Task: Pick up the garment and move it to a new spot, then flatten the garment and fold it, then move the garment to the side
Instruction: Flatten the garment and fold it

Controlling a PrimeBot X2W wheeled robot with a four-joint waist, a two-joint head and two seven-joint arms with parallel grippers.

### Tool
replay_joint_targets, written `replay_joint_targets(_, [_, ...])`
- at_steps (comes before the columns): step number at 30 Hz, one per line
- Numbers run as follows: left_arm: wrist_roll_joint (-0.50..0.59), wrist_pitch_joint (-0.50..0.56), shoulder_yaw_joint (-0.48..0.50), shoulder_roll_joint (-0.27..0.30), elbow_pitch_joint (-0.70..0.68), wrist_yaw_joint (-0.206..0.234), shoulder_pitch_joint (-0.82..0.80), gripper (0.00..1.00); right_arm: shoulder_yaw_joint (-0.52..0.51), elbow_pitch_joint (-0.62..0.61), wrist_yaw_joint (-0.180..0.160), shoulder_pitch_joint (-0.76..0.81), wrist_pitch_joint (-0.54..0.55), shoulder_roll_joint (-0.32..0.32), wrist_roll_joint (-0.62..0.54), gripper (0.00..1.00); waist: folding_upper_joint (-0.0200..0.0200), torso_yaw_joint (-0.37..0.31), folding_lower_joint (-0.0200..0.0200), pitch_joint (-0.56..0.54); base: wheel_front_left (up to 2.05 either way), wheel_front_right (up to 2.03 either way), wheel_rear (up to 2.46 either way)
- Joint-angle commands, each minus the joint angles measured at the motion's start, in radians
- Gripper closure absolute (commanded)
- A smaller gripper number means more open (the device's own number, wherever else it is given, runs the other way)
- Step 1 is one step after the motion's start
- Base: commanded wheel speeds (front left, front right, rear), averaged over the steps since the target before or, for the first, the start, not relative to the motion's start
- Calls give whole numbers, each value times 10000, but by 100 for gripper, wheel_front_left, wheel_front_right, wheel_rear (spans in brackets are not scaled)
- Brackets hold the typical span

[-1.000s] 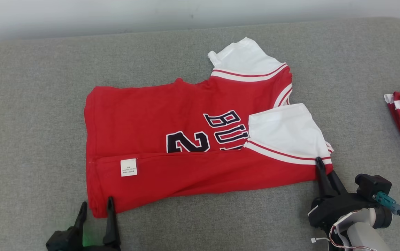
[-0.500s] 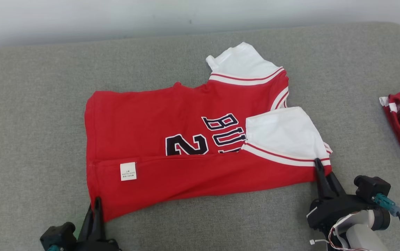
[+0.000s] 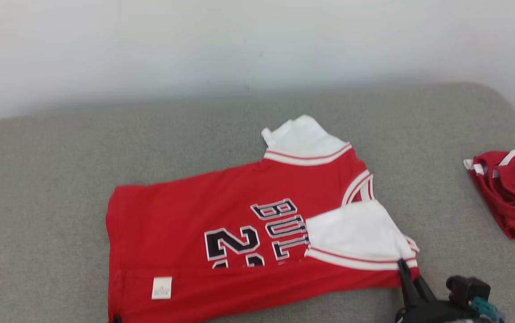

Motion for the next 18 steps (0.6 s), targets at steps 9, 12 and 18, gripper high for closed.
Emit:
replay_joint_targets(9, [158, -29, 66, 53, 468, -91, 796, 100, -114, -92, -31, 1162, 3, 62, 54, 100, 0, 125, 1, -863, 0, 0, 0])
replay_joint_targets(12, [134, -29, 6, 55, 561, -63, 697, 100, -91, -7, -31, 1112, 3, 37, -45, 100, 0, 147, 1, -720, 0, 0, 0])
replay_joint_targets(18, [196, -29, -136, 50, 482, 0, 215, 0, -460, -65, -31, 669, 0, -38, -289, 0, 0, 195, 1, -322, 0, 0, 0])
